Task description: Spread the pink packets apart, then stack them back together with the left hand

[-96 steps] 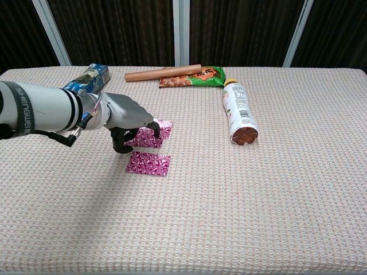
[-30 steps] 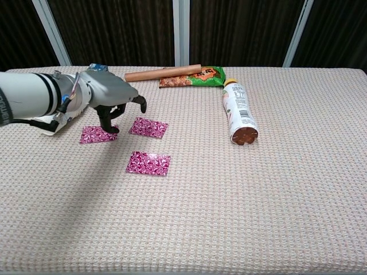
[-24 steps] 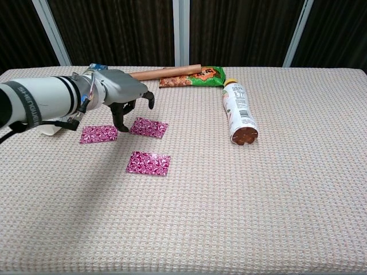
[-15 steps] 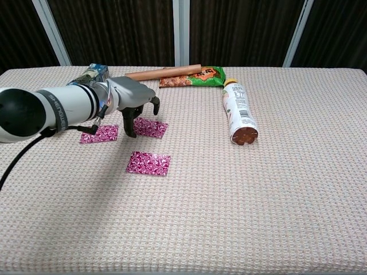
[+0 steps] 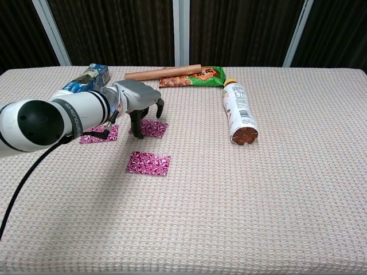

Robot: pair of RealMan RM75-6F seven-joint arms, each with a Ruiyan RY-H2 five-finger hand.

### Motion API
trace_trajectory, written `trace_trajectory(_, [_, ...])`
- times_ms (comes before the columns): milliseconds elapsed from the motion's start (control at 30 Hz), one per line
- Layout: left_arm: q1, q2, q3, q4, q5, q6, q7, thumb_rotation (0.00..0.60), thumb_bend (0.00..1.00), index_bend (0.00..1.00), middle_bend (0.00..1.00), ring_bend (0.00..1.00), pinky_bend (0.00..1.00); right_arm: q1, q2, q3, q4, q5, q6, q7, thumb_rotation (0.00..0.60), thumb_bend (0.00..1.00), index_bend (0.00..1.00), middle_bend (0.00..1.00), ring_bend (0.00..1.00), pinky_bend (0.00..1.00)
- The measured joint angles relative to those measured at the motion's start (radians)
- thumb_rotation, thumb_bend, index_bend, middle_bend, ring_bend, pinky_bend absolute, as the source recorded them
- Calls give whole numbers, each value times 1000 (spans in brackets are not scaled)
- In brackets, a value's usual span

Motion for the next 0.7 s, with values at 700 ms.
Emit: trace_trajectory(700, [35,14,-46,-44,11,18,47,600,227,492,886,856,991,-2,-1,0,-1,-5,2,2,512,165,259,213,107,115])
